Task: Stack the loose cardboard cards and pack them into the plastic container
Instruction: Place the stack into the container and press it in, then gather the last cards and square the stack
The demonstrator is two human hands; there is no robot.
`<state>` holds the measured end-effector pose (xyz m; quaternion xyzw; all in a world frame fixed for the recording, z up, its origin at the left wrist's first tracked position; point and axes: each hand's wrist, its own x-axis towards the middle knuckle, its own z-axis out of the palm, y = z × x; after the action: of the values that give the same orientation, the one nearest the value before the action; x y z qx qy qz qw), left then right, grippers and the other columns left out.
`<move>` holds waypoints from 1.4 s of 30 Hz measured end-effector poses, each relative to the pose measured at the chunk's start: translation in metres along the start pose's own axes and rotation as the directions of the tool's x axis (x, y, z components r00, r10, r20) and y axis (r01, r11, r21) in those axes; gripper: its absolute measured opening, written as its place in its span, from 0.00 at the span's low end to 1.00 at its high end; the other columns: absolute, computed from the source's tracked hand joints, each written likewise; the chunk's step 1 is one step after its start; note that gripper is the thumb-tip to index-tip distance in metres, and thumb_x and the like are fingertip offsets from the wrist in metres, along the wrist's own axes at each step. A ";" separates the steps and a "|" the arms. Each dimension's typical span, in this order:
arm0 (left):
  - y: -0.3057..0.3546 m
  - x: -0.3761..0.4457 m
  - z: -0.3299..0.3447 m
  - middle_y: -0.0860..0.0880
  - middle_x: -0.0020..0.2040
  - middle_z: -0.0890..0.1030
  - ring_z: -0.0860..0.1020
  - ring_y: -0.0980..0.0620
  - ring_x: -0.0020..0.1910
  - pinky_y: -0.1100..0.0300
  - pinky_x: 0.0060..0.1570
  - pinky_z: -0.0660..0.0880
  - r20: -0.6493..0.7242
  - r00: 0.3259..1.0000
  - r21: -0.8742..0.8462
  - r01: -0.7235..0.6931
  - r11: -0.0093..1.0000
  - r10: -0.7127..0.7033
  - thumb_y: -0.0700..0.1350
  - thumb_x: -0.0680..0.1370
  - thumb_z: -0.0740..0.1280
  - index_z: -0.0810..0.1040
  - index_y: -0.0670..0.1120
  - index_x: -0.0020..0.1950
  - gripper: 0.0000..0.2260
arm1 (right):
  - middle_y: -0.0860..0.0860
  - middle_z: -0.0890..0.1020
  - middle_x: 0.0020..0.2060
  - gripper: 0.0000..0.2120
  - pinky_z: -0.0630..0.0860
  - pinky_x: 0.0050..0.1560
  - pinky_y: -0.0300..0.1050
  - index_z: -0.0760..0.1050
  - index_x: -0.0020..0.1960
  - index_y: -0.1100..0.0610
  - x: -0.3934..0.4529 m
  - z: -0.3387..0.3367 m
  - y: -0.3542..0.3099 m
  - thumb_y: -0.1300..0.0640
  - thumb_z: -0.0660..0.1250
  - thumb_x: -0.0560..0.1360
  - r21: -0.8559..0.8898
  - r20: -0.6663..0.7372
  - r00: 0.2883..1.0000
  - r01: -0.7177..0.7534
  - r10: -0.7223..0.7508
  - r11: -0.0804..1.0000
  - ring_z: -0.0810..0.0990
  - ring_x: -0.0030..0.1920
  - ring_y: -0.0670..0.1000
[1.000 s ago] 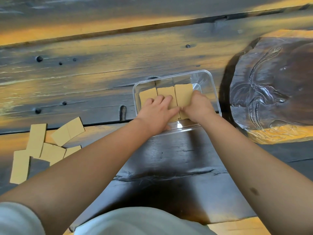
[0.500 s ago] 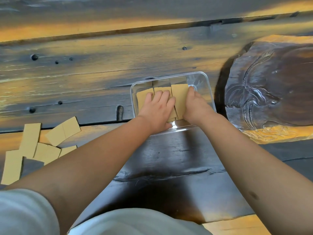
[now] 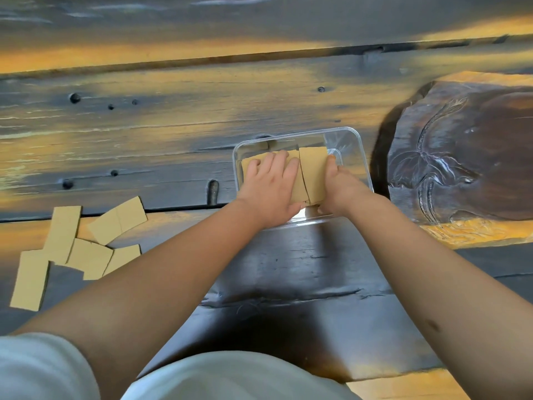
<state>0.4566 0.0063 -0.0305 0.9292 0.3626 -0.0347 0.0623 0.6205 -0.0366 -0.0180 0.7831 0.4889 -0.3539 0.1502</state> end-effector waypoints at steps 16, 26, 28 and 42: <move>-0.141 -0.234 0.006 0.46 0.78 0.57 0.54 0.43 0.76 0.39 0.66 0.59 0.043 0.867 -0.221 0.493 0.842 -0.496 0.69 0.72 0.54 0.60 0.54 0.74 0.34 | 0.59 0.66 0.71 0.31 0.63 0.69 0.52 0.64 0.71 0.59 -0.116 0.030 -0.148 0.49 0.69 0.73 -0.258 -0.314 0.742 0.533 -0.592 0.806 0.64 0.70 0.60; -0.254 -0.346 0.043 0.44 0.79 0.46 0.46 0.42 0.76 0.38 0.68 0.54 0.188 0.779 -0.162 0.626 0.763 -0.598 0.71 0.70 0.55 0.53 0.57 0.76 0.37 | 0.53 0.46 0.78 0.52 0.58 0.73 0.57 0.45 0.77 0.49 -0.098 0.158 -0.280 0.37 0.73 0.66 -0.147 0.013 0.856 0.514 -0.518 0.845 0.49 0.77 0.57; -0.279 -0.357 0.051 0.46 0.79 0.42 0.42 0.42 0.76 0.38 0.69 0.51 0.194 0.784 -0.178 0.619 0.765 -0.590 0.71 0.70 0.55 0.52 0.58 0.76 0.37 | 0.51 0.40 0.78 0.55 0.58 0.72 0.60 0.42 0.77 0.47 -0.086 0.170 -0.298 0.36 0.75 0.64 -0.178 0.003 0.876 0.474 -0.481 0.862 0.46 0.77 0.57; -0.342 -0.362 0.084 0.46 0.79 0.40 0.38 0.44 0.76 0.39 0.71 0.43 0.219 0.915 -0.286 0.393 0.874 -0.340 0.73 0.68 0.58 0.51 0.59 0.74 0.40 | 0.50 0.43 0.78 0.61 0.52 0.71 0.61 0.40 0.77 0.47 -0.048 0.178 -0.358 0.30 0.73 0.59 -0.362 -0.061 0.888 0.407 -0.457 0.839 0.45 0.75 0.61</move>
<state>-0.0431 0.0020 -0.1053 0.8144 0.5269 -0.0613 0.2354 0.2231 -0.0014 -0.0703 0.6380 0.7161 -0.2314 0.1632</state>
